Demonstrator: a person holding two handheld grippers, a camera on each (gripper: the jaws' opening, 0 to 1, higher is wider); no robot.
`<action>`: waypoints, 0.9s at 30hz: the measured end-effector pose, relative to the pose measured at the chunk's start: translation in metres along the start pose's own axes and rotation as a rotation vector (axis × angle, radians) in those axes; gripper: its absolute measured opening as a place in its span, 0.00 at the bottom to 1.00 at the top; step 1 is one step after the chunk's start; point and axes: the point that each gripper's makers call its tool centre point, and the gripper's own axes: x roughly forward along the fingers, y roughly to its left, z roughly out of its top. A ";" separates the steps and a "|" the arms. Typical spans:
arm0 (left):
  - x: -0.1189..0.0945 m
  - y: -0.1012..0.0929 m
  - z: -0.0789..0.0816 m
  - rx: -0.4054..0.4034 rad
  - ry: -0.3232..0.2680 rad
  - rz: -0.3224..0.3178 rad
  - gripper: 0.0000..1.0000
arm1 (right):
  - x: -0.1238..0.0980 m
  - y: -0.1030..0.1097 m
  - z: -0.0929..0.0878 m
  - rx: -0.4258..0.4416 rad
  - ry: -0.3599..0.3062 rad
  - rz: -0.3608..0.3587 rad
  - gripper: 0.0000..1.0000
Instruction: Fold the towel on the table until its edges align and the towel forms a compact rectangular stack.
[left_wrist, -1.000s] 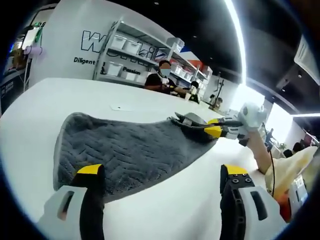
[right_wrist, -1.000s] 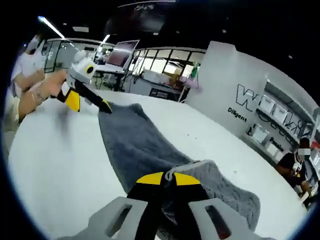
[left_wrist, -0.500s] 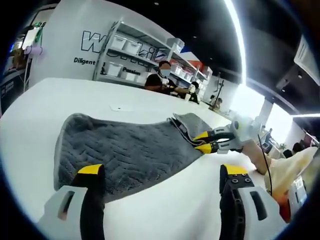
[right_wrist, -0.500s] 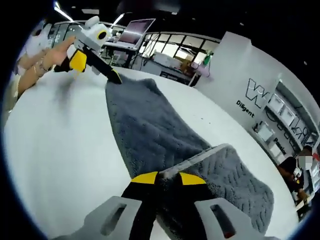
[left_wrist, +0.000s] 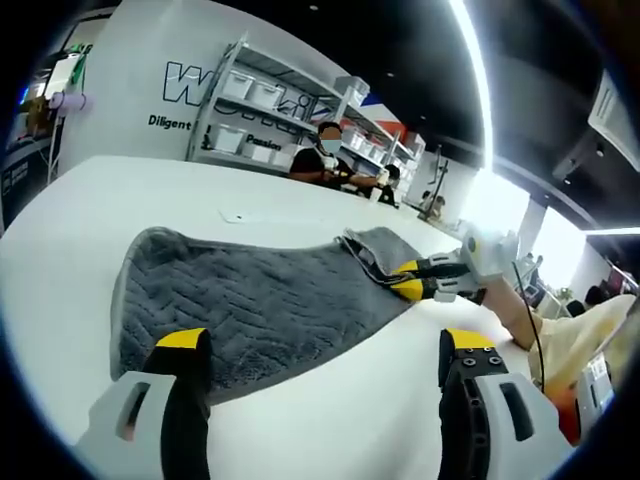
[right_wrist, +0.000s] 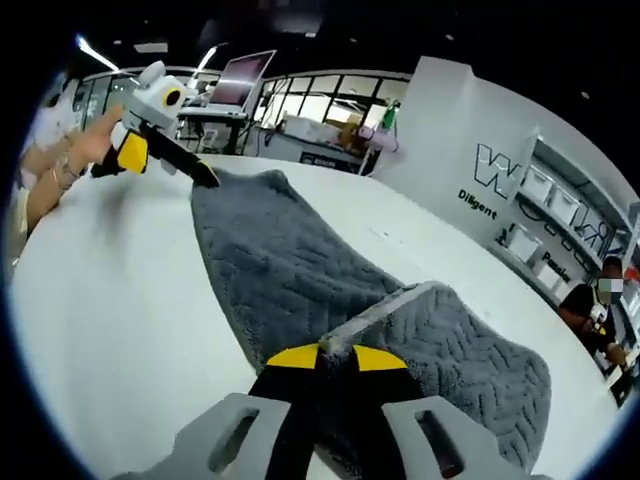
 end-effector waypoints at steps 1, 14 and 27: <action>-0.001 0.000 0.001 0.000 -0.002 0.000 0.93 | -0.002 -0.002 0.004 0.000 -0.007 -0.007 0.03; -0.003 0.001 0.005 -0.006 -0.018 0.000 0.93 | -0.014 -0.010 0.078 -0.012 -0.154 -0.056 0.02; -0.010 -0.001 0.012 -0.003 -0.047 -0.005 0.93 | 0.010 0.020 0.108 -0.005 -0.162 0.046 0.02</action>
